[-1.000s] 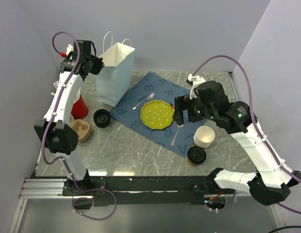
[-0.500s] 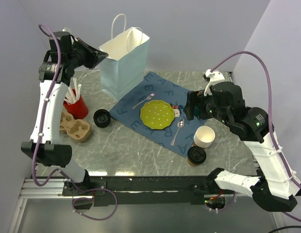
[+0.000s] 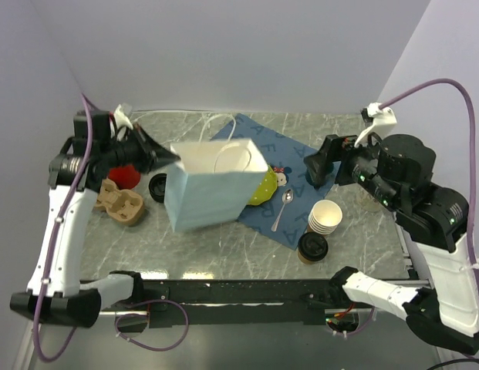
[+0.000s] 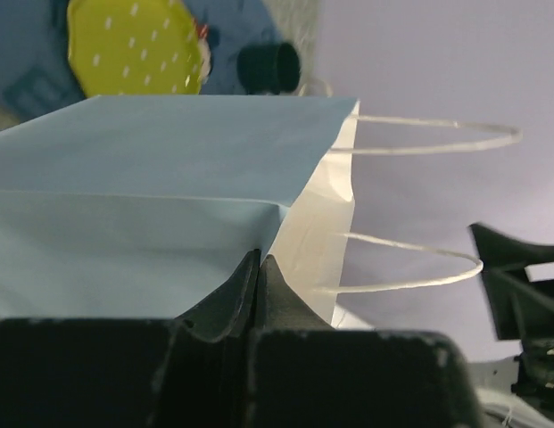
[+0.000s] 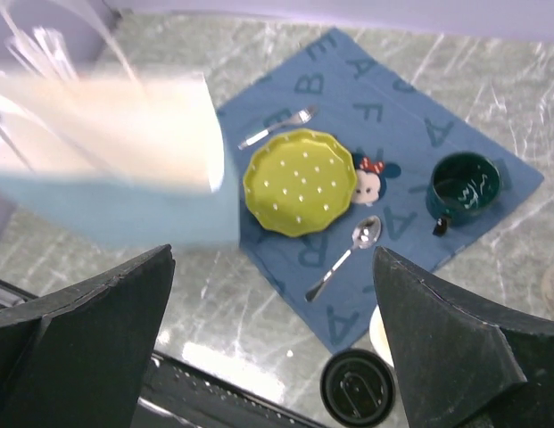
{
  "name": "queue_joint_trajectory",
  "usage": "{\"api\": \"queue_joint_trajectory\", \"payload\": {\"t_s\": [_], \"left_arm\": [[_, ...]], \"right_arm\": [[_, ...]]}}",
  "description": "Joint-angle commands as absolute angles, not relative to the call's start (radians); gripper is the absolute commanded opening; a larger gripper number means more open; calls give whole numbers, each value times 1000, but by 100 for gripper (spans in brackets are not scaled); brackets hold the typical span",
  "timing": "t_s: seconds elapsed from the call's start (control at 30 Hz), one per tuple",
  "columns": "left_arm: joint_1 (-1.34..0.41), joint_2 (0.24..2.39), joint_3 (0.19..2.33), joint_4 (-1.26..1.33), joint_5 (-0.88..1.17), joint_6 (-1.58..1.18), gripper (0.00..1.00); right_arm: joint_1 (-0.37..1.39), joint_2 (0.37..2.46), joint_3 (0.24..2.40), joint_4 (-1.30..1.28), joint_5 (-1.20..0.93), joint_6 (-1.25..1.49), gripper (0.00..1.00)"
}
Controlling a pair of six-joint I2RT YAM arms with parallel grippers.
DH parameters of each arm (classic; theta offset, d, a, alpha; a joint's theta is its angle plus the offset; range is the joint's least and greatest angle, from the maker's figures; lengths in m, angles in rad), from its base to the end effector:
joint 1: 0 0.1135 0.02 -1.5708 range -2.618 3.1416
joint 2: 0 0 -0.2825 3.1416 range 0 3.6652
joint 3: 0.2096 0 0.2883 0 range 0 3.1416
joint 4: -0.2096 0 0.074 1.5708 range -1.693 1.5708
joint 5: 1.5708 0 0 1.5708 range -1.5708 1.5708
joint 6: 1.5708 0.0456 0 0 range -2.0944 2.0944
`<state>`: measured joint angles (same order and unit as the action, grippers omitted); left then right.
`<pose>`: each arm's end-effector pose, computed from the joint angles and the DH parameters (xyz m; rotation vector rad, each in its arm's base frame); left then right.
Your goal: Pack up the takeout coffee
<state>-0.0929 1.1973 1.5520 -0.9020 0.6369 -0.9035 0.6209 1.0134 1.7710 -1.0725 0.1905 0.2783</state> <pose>0.2514 -0.0507 0.4731 -0.4981 2.2046 -1.2400 0.1247 0.0786 0.5538 -0.1939 1.8933 0.4357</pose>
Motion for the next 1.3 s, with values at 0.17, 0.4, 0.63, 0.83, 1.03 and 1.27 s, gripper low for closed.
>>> {"api": "queue_joint_trajectory", "payload": {"t_s": [0.17,0.4,0.63,0.83,1.03,1.27], "left_arm": [[-94,948,1128,-897,759,-863,6],[-94,923,1130,-1027,617,-821,44],[-92,945,1224,-1077,463,-799,65],[-92,965,1313,-1138,299,-819,58],[-92,1023,1446,-1154,126,-853,80],[-80,1170,1528,-1140,-62,-913,88]], "right_arm": [[617,982,1683,-996,176,299,100],[615,1009,1615,-1009,63,291,100],[615,1153,1637,-1068,-159,282,89],[615,1264,1609,-1042,-268,282,75],[615,1307,1546,-1023,-287,328,50],[624,1330,1514,-996,-310,420,36]]}}
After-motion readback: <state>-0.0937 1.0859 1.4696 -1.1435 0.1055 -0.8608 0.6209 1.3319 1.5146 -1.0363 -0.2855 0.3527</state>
